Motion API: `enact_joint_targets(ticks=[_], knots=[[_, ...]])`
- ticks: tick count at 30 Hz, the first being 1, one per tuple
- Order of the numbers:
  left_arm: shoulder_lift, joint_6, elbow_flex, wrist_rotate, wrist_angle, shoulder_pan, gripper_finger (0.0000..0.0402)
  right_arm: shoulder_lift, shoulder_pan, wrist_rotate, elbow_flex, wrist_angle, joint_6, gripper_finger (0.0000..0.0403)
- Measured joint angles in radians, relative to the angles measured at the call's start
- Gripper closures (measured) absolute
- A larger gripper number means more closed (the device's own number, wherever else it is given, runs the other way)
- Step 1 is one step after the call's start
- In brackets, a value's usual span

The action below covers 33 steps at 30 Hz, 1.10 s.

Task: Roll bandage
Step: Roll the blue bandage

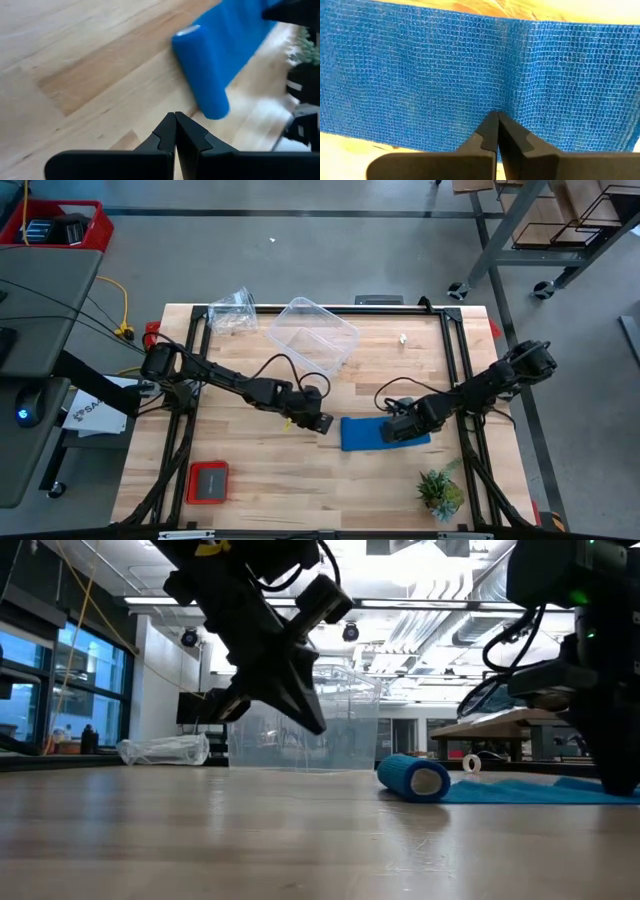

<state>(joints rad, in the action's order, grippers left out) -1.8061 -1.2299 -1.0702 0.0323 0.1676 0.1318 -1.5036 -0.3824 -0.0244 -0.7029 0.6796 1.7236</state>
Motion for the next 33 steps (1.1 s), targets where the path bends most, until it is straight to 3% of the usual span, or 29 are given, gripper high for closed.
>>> enact_joint_targets(ticks=[8,16,21,25,33], knots=[[-0.001,0.002,0.000,-0.010,-0.003,0.000,0.0402,-0.002,0.000,-0.003,-0.022,0.138,0.023,0.0403],[-0.046,-0.028,0.000,-0.001,-0.118,0.007,0.0402,-0.002,0.000,0.004,-0.027,0.092,0.013,0.0403],[-0.178,-0.098,0.000,0.127,-0.346,0.000,0.0402,-0.002,0.000,0.006,-0.028,0.083,0.023,0.0403],[-0.248,-0.127,-0.034,0.171,-0.373,0.007,0.0401,-0.002,0.000,0.006,-0.029,0.080,0.023,0.0403],[-0.291,-0.102,-0.128,0.061,-0.266,0.021,0.0401,-0.002,0.000,0.008,-0.029,0.072,0.024,0.0403]])
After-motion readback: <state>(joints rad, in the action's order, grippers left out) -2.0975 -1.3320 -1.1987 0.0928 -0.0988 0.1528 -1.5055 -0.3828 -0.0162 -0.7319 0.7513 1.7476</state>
